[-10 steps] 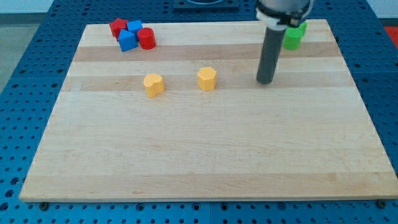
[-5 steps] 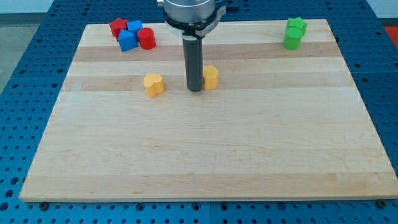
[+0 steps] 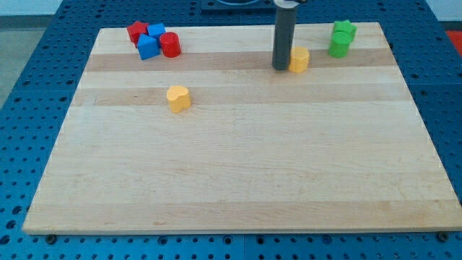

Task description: Move the yellow hexagon to the left of the green circle

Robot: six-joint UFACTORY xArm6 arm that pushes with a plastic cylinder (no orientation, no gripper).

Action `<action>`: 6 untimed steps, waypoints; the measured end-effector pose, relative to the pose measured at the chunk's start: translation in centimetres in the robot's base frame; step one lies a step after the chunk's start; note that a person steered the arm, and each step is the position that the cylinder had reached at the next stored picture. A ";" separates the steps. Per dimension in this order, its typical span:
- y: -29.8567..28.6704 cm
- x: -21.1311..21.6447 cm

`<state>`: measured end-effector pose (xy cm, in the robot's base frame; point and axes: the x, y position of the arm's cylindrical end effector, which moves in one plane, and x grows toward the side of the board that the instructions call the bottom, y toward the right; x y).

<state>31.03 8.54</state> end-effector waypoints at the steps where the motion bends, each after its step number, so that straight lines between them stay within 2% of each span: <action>1: 2.4 0.0; 4: 6.2 1.4; 6: 9.6 0.7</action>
<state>31.77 18.18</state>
